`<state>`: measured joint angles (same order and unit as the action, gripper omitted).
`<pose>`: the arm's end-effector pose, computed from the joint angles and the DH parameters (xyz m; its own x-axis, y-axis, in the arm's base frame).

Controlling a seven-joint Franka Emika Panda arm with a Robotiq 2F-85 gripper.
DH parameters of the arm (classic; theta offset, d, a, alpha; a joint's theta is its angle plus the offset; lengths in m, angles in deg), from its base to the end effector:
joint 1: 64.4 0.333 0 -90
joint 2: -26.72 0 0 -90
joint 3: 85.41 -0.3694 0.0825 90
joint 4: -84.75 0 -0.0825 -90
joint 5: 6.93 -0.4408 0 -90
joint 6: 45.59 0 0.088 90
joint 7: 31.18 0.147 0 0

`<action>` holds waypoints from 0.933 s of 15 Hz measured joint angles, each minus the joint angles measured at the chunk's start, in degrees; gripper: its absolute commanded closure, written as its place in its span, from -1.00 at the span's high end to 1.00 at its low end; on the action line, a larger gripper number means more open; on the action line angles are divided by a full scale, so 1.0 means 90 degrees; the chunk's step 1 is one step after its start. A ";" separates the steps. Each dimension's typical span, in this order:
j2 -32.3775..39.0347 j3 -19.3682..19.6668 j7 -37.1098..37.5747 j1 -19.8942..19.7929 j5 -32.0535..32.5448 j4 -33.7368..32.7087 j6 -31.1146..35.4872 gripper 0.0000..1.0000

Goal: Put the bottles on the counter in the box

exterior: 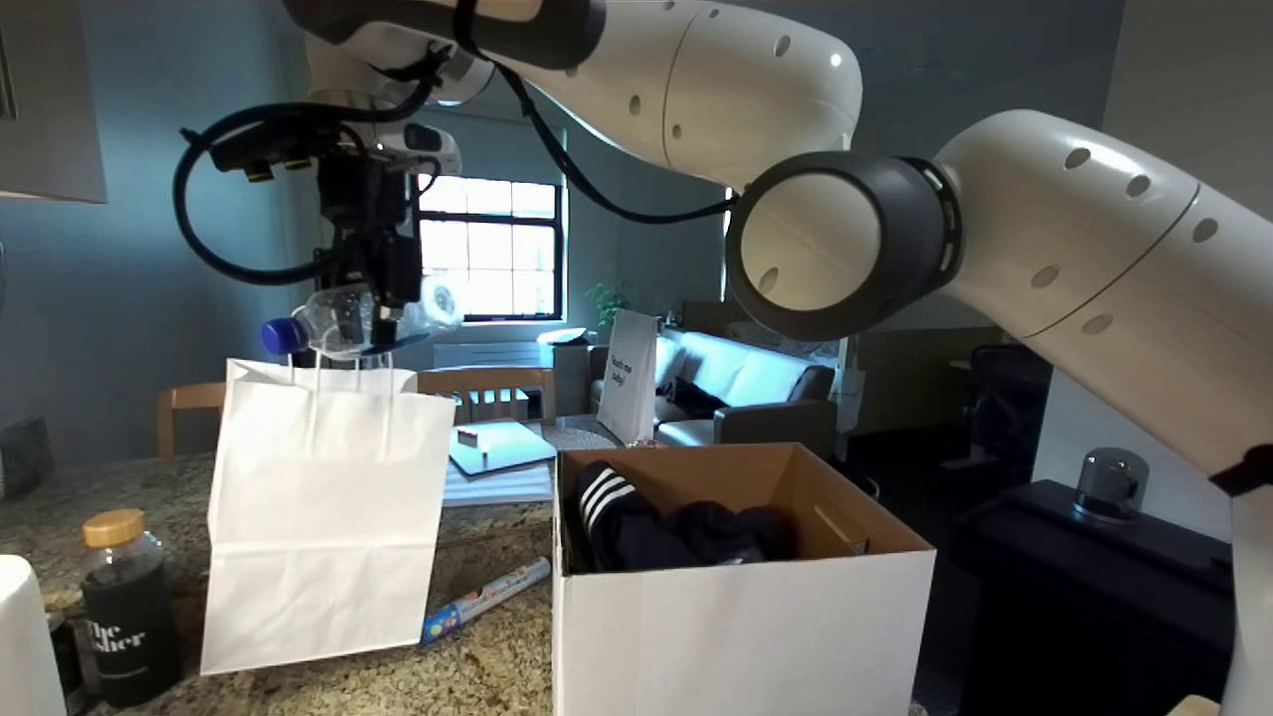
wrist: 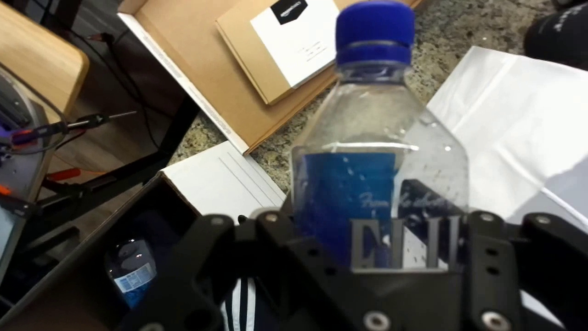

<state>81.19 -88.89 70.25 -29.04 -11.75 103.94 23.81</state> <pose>0.6528 0.5042 0.5323 0.4554 -0.8831 -0.1132 -0.8798 -0.4658 0.0950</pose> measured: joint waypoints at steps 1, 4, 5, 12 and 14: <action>-0.0039 0.0017 0.0008 -0.0002 0.0073 0.0000 0.0094 -0.42; -0.0110 0.0011 -0.0997 -0.0003 0.0171 0.0031 -0.0139 -0.42; -0.0117 0.0011 -0.1322 -0.0004 0.0195 0.0044 -0.0258 -0.42; -0.0112 0.0074 -0.1738 0.0010 0.0406 0.0086 -0.0422 -0.42; -0.0127 0.0160 -0.1598 -0.0001 0.0470 0.0062 -0.0249 -0.42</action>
<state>80.04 -87.44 55.86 -29.05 -7.52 104.49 21.57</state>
